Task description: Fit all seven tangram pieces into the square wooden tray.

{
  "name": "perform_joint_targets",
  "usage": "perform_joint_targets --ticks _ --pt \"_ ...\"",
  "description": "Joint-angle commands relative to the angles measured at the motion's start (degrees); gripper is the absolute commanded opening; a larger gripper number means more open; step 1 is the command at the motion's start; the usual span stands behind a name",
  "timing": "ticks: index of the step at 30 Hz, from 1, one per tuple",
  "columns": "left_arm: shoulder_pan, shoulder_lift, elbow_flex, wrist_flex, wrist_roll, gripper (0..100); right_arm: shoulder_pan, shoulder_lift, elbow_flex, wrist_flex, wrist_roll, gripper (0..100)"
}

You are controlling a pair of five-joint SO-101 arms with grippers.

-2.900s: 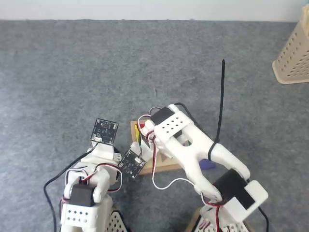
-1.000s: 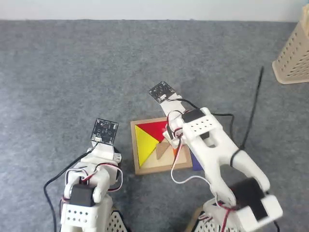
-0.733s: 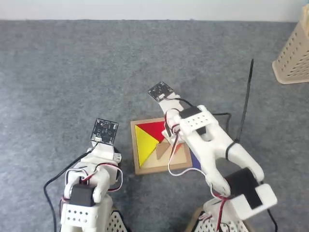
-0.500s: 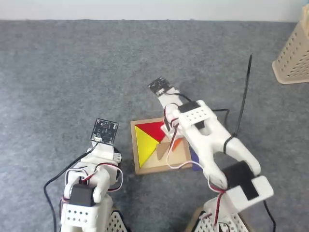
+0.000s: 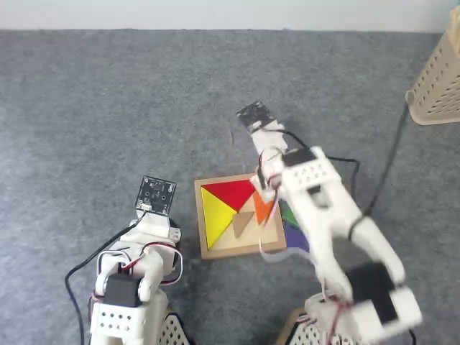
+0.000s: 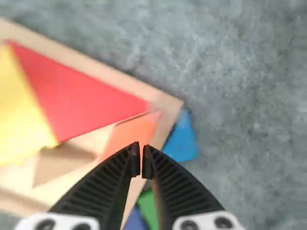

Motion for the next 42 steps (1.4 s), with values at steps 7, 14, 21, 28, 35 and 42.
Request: perform_joint_targets --ticks 7,14,21,28,35,42 --pt "-0.09 -1.23 -1.1 0.35 0.35 1 -17.63 -12.0 9.49 -2.07 3.96 0.7" --pt "-0.09 -1.23 -1.1 0.35 0.35 1 -20.44 -4.44 9.85 -4.62 5.1 0.7" --pt "-0.09 -1.23 -1.1 0.35 0.35 1 -20.35 1.27 8.97 -5.32 5.45 0.7" --pt "-0.09 -1.23 -1.1 0.35 0.35 1 -17.98 1.8 7.74 -3.82 5.63 0.7" --pt "-0.09 -1.23 -1.1 0.35 0.35 1 -9.01 3.65 4.92 -4.62 5.63 0.7" --pt "-0.09 -1.23 -1.1 0.35 0.35 1 -4.97 8.13 -0.44 -4.62 5.27 0.7"
